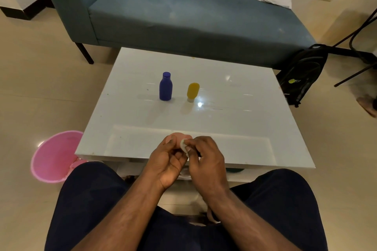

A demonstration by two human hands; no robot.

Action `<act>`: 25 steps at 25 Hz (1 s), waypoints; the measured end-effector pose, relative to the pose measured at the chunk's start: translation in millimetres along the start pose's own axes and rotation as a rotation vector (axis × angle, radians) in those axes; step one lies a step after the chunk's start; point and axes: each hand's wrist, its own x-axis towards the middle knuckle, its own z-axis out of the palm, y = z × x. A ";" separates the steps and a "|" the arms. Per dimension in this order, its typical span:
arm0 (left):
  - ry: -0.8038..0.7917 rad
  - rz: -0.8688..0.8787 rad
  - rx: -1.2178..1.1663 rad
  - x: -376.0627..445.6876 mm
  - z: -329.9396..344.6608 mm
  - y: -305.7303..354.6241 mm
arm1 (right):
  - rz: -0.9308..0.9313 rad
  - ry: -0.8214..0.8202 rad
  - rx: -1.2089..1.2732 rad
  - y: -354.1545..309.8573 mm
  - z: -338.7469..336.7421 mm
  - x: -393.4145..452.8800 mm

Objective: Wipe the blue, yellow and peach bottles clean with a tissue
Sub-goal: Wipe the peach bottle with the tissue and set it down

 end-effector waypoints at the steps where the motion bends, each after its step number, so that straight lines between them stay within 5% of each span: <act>1: -0.010 -0.004 -0.004 -0.2 1.0 0.4 | -0.032 -0.011 -0.005 0.5 -1.4 0.2; 14: -0.042 0.063 -0.022 1.8 1.3 1.3 | 0.002 0.067 0.003 1.7 -3.3 18.1; 17: -0.009 0.113 0.033 3.9 -1.5 -0.7 | -0.138 -0.003 -0.087 2.0 -2.6 11.3; 21: 0.073 0.201 0.171 4.2 -0.6 -4.1 | -0.085 -0.060 -0.279 5.7 -9.8 30.7; 25: 0.112 0.244 0.210 1.4 0.8 -5.2 | -0.305 -0.227 -0.433 3.1 -6.4 11.6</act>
